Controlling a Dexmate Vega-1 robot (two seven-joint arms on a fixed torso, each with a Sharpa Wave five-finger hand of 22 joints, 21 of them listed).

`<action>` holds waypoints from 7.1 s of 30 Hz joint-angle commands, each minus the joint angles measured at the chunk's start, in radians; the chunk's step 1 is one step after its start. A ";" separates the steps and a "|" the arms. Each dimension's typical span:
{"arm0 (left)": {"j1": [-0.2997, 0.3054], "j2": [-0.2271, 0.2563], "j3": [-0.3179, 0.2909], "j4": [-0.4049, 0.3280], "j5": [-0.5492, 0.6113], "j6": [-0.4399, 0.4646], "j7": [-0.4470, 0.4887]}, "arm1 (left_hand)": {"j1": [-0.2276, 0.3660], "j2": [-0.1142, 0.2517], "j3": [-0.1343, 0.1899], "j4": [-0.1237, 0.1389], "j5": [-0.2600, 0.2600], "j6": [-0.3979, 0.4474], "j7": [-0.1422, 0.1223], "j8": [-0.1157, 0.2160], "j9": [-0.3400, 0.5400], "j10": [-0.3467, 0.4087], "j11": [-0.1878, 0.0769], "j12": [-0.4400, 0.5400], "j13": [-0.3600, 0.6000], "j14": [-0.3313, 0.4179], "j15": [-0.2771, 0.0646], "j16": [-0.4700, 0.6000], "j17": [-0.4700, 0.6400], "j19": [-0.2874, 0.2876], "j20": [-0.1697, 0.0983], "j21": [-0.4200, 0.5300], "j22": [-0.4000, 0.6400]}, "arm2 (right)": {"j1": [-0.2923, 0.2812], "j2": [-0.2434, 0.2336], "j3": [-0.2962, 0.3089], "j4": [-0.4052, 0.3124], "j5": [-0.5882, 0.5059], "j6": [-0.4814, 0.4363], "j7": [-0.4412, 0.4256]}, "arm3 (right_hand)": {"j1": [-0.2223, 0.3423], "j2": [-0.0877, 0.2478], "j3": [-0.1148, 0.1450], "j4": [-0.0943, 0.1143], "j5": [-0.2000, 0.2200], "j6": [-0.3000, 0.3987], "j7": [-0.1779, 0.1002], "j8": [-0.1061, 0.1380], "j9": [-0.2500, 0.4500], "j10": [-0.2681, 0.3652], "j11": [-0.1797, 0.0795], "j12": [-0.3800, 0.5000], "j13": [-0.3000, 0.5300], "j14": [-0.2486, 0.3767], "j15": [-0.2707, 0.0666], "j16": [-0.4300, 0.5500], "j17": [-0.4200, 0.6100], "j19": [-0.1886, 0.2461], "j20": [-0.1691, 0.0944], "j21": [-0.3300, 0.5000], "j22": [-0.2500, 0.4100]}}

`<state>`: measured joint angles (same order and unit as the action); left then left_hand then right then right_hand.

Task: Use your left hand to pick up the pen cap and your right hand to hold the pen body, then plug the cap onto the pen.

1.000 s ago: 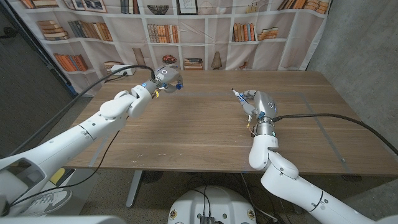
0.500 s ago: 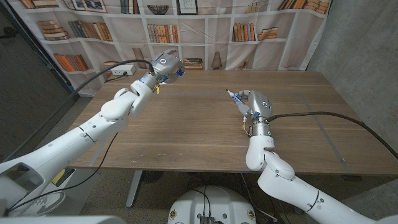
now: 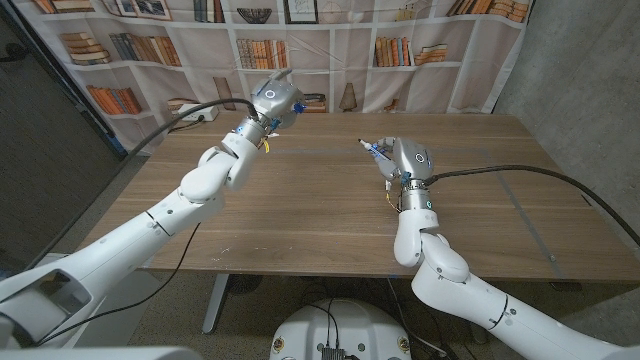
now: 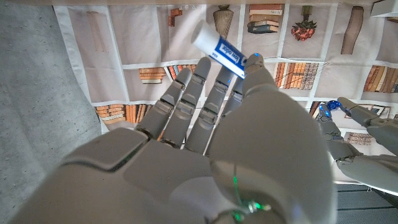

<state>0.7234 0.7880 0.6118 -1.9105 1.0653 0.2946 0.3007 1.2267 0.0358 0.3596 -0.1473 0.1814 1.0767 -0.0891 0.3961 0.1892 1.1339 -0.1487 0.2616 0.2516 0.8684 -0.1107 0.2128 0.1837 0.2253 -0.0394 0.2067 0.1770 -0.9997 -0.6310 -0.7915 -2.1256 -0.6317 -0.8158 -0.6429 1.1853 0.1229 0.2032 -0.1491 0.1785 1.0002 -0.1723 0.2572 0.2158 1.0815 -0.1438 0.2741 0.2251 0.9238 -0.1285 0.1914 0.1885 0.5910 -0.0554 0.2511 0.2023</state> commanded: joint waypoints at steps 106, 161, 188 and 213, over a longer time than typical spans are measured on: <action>-0.114 -0.071 0.146 -0.121 0.517 -0.042 -0.203 | -0.017 -0.008 0.062 0.029 0.002 -0.015 -0.016 0.010 0.006 0.081 -0.061 -0.029 0.109 0.009 -0.101 -0.011 0.006 -0.005 -0.039 -0.008 0.000 | 0.001 0.053 0.195 0.048 0.328 0.304 0.063 | 0.019 0.007 0.023 0.008 0.004 0.062 -0.043 0.003 0.003 0.085 -0.062 0.006 0.003 0.035 -0.104 0.006 0.005 0.019 -0.113 -0.003 0.001; -0.487 0.045 0.181 -0.162 0.436 -0.642 -0.368 | -0.004 -0.011 0.092 0.021 0.005 -0.012 -0.034 0.018 0.005 0.068 -0.052 -0.033 0.130 -0.003 -0.118 -0.019 0.010 -0.023 -0.069 -0.014 -0.002 | -0.077 0.046 0.296 0.065 0.715 0.586 0.084 | 0.011 0.007 0.026 0.011 0.002 0.063 -0.043 -0.001 0.002 0.090 -0.062 0.008 0.004 0.037 -0.101 0.004 0.003 0.015 -0.105 -0.005 0.001; -0.444 0.016 0.206 -0.034 0.481 -0.562 -0.058 | -0.010 -0.014 0.104 0.025 0.004 -0.006 -0.041 0.026 0.004 0.071 -0.052 -0.033 0.134 0.004 -0.117 -0.016 0.012 -0.018 -0.078 -0.011 -0.002 | -0.092 0.064 0.360 0.102 0.928 0.753 0.200 | 0.008 0.008 0.028 0.011 0.001 0.064 -0.043 -0.003 0.002 0.092 -0.062 0.009 0.004 0.042 -0.101 0.005 0.003 0.018 -0.103 -0.005 0.001; -0.459 0.017 0.220 -0.022 0.471 -0.580 -0.038 | -0.016 -0.018 0.112 0.029 0.004 -0.008 -0.050 0.030 0.003 0.066 -0.052 -0.039 0.130 0.004 -0.116 -0.018 0.011 -0.015 -0.072 -0.011 -0.002 | -0.085 0.059 0.361 0.106 1.028 0.771 0.254 | 0.007 0.007 0.030 0.010 0.000 0.063 -0.043 -0.005 0.002 0.094 -0.063 0.009 0.003 0.046 -0.100 0.005 0.002 0.018 -0.101 -0.005 0.001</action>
<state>0.2652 0.7993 0.8299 -1.9347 1.5431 -0.2777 0.2595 1.2081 0.0214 0.4189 -0.1623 0.1807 1.0662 -0.1323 0.4221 0.1891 1.1482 -0.1521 0.2153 0.3125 0.8698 -0.1123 0.1957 0.1932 0.2031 -0.0355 0.1960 0.1724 -1.0852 -0.5672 -0.4352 -2.0211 0.3519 -0.0553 -0.4136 1.1875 0.1209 0.2115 -0.1573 0.1736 1.0072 -0.1718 0.2480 0.2159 1.0940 -0.1314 0.2741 0.2256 0.9600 -0.1397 0.1962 0.1910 0.5995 -0.0569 0.2461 0.2002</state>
